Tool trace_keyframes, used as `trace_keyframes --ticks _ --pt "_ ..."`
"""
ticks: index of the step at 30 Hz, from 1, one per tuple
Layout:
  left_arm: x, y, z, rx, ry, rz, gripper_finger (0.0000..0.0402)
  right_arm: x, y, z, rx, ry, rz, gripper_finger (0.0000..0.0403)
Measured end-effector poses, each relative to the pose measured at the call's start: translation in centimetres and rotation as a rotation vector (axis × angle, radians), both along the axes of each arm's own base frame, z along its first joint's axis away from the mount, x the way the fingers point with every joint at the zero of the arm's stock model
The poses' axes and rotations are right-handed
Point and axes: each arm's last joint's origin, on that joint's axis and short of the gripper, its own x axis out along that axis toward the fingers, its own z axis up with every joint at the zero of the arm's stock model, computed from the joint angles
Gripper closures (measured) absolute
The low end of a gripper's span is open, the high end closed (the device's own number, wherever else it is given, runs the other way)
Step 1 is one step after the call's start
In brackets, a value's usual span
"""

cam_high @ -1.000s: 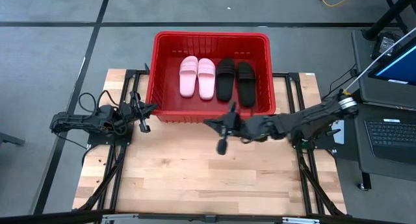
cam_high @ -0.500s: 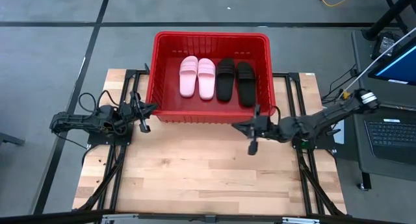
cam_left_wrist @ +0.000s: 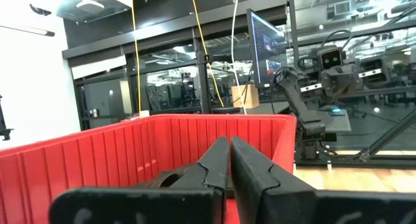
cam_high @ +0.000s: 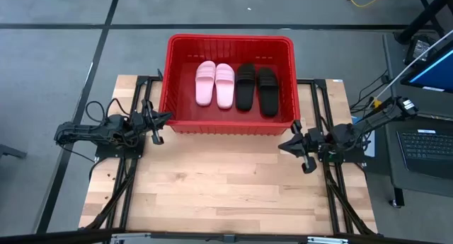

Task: Pick and place slides into bin
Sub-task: Return to Home Position

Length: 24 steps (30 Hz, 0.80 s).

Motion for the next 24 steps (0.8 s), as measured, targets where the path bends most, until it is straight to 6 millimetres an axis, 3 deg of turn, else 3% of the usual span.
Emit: trace_keyframes --ticks 6,13,24 --pt "0.0 0.0 0.0 0.000 0.000 0.000 0.0393 -1.0 -1.0 0.4 -0.062 -0.070 -0.096 0.0395" --pt "0.0 0.0 0.0 0.000 0.000 0.000 0.0389 -1.5 -1.4 -0.1 -0.106 -0.001 -0.105 0.0395" --pt "0.0 0.0 0.0 0.000 0.000 0.000 0.0395 -5.4 -4.0 -0.1 -0.147 -0.014 0.027 0.0395"
